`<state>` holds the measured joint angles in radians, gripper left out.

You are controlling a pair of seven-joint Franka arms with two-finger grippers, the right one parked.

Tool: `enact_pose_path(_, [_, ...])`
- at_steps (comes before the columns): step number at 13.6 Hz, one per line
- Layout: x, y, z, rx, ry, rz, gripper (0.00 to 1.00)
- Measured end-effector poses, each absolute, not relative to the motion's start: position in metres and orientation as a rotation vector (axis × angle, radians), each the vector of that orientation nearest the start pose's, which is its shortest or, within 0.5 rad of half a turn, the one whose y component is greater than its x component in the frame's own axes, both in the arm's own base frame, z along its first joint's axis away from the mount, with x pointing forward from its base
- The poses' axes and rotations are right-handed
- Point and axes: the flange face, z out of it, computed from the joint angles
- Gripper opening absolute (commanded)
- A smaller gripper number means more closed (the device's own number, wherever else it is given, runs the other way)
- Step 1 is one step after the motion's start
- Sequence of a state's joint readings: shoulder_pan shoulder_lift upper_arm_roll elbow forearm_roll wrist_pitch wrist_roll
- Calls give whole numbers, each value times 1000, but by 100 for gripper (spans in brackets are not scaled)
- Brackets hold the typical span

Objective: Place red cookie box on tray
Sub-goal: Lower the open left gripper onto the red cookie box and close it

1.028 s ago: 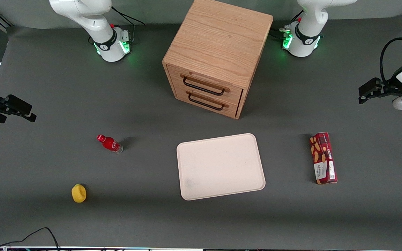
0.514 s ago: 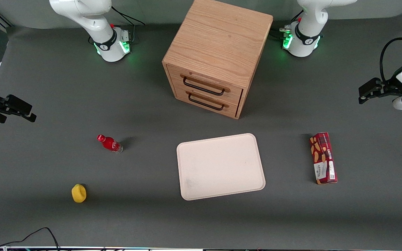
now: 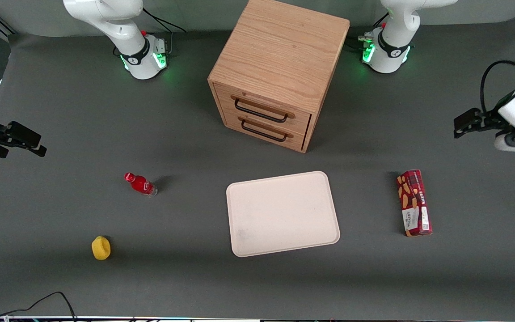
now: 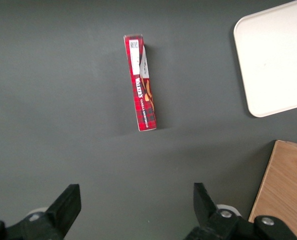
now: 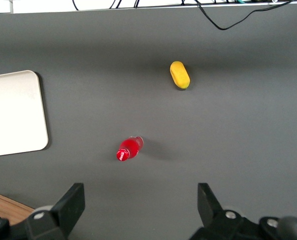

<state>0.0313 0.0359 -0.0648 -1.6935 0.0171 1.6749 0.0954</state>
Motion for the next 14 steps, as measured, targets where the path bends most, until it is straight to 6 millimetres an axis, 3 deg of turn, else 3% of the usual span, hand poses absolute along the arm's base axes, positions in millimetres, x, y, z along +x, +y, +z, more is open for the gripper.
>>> enact_pose_path(5, [599, -18, 405, -3134, 211, 137, 100])
enact_pose_path(9, [628, -18, 292, -3150, 206, 71, 100])
enact_pose_path(10, [631, -18, 269, -3153, 204, 57, 78])
enact_pose_path(11, [634, -16, 252, -3155, 204, 45, 28])
enact_pose_path(12, [635, -14, 240, -3155, 203, 41, 0])
enact_pose_path(14, [636, -7, 236, -3155, 193, 38, 0])
